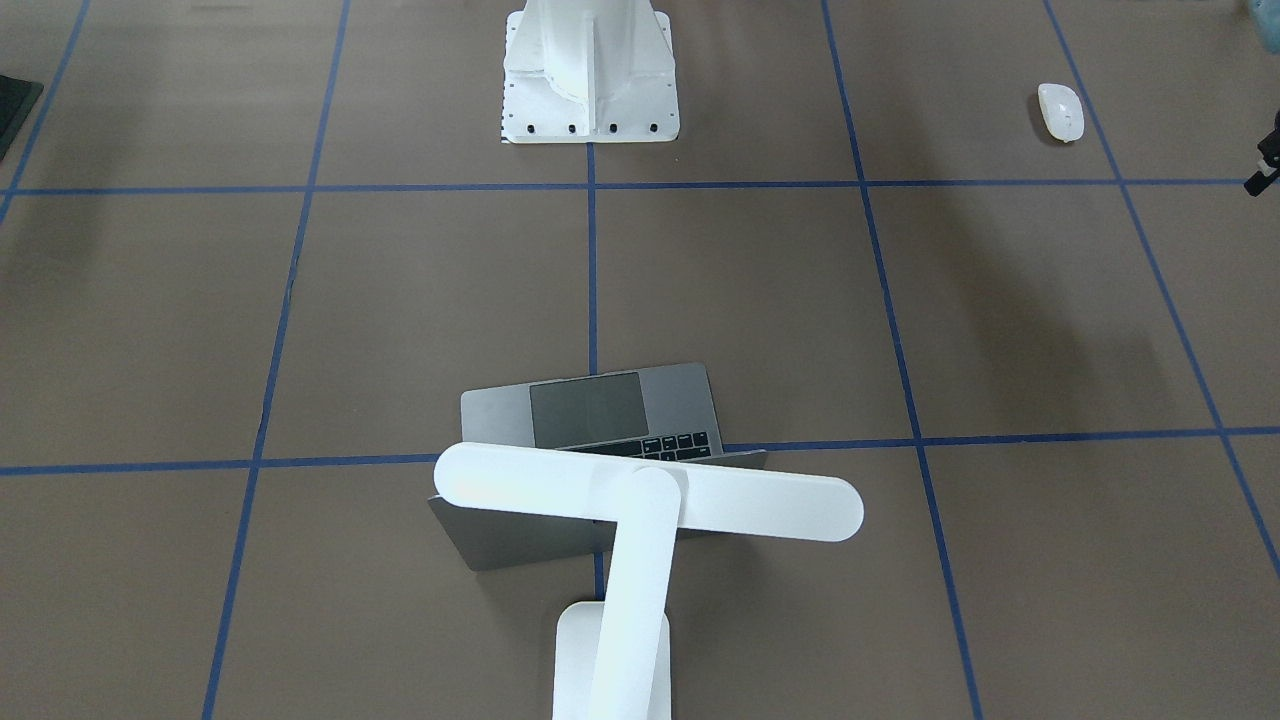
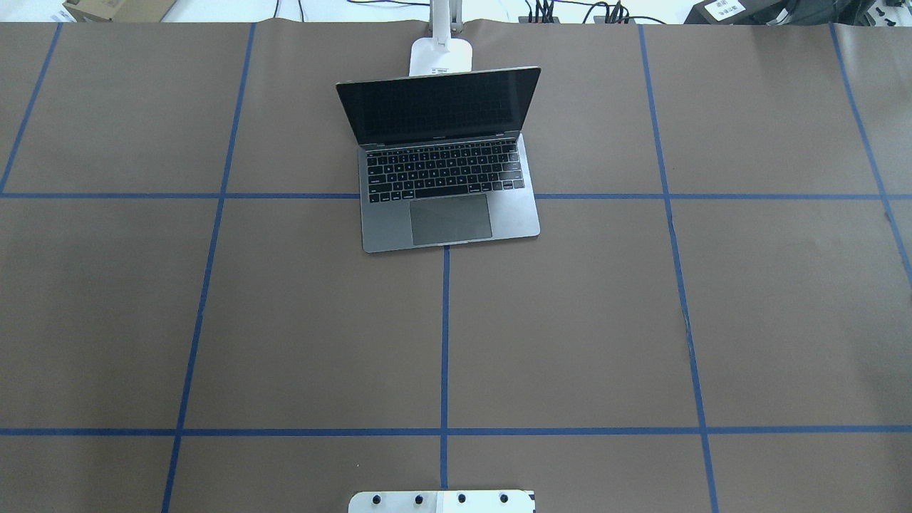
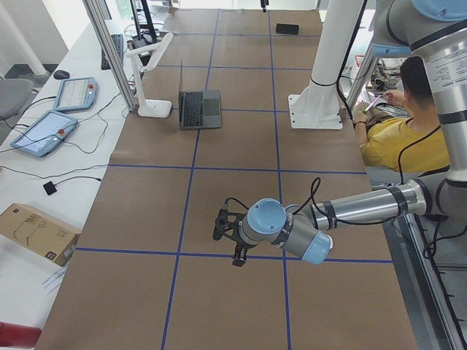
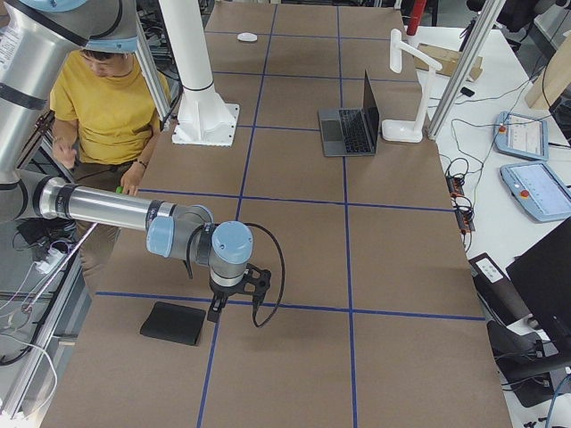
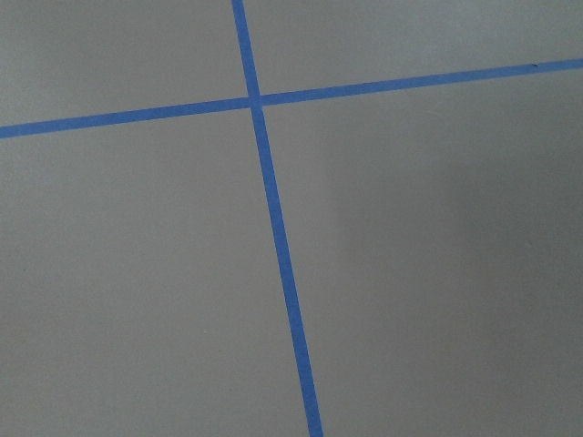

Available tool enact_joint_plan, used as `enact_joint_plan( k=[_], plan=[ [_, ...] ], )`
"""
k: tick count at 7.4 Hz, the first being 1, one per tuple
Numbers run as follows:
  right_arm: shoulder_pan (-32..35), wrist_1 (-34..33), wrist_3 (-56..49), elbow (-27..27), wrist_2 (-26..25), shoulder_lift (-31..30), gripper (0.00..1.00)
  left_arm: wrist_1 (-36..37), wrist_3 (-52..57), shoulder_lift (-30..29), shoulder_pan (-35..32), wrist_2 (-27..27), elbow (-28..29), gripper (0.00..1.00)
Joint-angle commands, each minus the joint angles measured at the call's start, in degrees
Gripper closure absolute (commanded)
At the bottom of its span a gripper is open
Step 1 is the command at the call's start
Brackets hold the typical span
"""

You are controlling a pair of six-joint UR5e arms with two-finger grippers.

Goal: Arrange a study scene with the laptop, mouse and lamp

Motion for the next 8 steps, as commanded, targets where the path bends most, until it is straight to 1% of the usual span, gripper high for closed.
enact_joint_plan(
  k=[1,2,3,4,5,6,7,8],
  plan=[
    [-0.01,0.22,-11.75,-0.27,-0.75,-0.74,0.0,-0.09,0.0,-0.09,-0.03,0.0,-0.26,0.0],
    [-0.01,-0.38,-18.86,-0.27,0.11,-0.83,0.0,-0.09,0.08,-0.09,-0.12,-0.09,-0.35,0.0],
    [0.69,-0.65,-15.19,-1.49,1.25,-0.65,0.01,-0.09,0.0,-0.18,-0.03,0.0,-0.35,0.0],
    [1.91,-1.87,-2.54,-0.98,3.35,0.83,0.03,-0.09,0.0,-0.09,-0.12,0.0,-0.35,0.0],
    [2.01,-1.97,11.34,-0.11,3.81,2.06,0.04,-0.09,0.0,0.0,-0.03,0.0,-0.35,0.0],
    [2.01,-1.54,29.23,-0.01,3.64,3.03,0.03,-0.09,0.0,0.17,-0.12,0.0,-0.27,0.0],
    [3.75,-1.53,41.67,0.42,3.55,2.69,0.0,-0.09,0.0,0.26,-0.03,0.0,-0.26,0.0],
    [9.6,-1.97,42.84,-2.79,3.9,1.56,0.0,0.0,0.0,0.09,-0.03,0.0,-0.18,0.0]
  ],
)
